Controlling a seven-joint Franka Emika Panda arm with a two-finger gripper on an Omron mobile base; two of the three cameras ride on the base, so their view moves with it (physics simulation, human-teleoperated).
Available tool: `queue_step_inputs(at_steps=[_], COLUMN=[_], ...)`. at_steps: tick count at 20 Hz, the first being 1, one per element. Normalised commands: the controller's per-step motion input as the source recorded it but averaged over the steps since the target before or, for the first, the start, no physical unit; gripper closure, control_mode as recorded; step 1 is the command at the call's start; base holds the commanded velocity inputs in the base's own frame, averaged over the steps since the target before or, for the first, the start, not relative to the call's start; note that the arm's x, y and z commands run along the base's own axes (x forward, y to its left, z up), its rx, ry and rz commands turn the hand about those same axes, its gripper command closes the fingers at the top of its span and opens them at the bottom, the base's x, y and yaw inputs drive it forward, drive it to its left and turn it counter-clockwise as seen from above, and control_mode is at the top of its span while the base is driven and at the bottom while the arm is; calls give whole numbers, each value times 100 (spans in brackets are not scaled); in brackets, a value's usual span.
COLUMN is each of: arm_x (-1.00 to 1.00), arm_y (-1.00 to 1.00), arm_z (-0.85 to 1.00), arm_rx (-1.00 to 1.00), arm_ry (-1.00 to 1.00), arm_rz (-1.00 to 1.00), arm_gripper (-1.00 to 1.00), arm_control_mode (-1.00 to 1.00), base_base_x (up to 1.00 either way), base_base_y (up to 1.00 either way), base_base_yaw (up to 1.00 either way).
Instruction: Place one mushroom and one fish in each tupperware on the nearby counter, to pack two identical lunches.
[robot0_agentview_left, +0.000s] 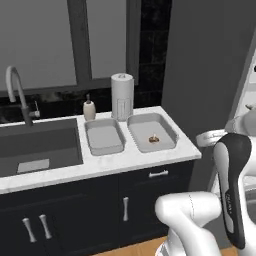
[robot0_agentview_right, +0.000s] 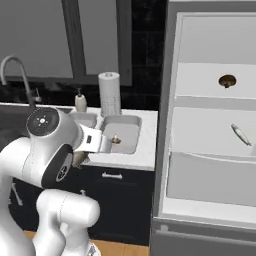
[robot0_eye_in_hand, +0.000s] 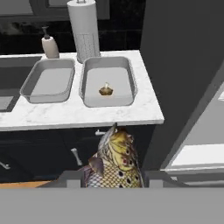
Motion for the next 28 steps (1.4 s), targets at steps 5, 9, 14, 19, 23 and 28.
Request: queue_step_inputs(at_steps=[5,9,14,19,23,28], arm_x=[0,25,100,100,100,100], arm_y=[0,-6,-10,0,0,1], arm_z=[0,-13,-62,-65,-71,-58], arm_rx=[0,-3,-11,-3,0,0], arm_ry=[0,8,30,6,-11,-5], arm_rz=[0,-2,-5,-1,0,0], arm_gripper=[100,100,100,100,100,100], arm_control_mode=[100,-100,-100,-100,-100,-100], base_base_x=[100,75,0,0,0,0], base_base_y=[81,14,0,0,0,0], base_base_yaw=[-34,-11,0,0,0,0])
